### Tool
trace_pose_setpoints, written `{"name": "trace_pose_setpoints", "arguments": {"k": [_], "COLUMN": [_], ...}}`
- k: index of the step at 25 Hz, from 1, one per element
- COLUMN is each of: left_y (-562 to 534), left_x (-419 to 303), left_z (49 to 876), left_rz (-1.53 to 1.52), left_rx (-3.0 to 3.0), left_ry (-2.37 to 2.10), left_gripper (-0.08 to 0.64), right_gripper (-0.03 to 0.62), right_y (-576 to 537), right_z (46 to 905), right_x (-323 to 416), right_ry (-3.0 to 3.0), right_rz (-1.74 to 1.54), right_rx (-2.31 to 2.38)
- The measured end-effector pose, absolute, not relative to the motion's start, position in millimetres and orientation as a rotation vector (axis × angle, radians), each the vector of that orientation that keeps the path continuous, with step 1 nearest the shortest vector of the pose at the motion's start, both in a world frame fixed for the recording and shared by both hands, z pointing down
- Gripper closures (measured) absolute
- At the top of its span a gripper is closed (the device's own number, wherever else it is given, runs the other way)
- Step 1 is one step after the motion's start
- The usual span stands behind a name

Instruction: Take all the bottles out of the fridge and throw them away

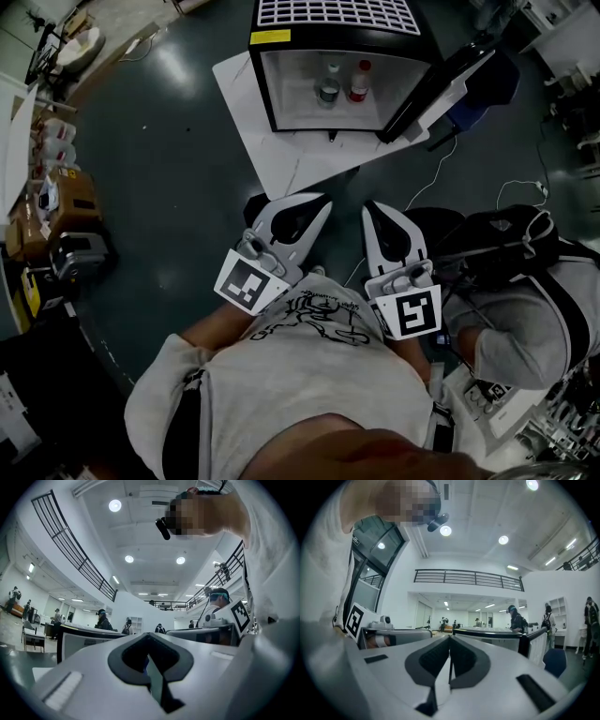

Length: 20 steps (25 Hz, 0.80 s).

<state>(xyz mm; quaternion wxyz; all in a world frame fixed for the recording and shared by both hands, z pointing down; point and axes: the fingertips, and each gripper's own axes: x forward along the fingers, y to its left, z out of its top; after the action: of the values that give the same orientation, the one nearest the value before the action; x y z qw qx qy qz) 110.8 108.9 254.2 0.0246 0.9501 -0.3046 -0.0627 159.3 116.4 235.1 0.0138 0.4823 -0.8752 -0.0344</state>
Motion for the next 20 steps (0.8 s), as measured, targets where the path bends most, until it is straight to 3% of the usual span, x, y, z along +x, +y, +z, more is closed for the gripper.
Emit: {"name": "trace_pose_setpoints", "arguments": {"k": [20], "left_y": [12.2], "left_x": [76.2], "left_z": [265.2], "left_rz": [-0.202], "left_rx": [2.924], "left_ry": [-0.907], "left_gripper": [0.552], "right_gripper": [0.584], "right_y": [13.4], "right_z": [249.7], "right_x": [121.6], "right_ry": [-2.7], "right_rz": [-0.054], "right_rx": [1.487]}}
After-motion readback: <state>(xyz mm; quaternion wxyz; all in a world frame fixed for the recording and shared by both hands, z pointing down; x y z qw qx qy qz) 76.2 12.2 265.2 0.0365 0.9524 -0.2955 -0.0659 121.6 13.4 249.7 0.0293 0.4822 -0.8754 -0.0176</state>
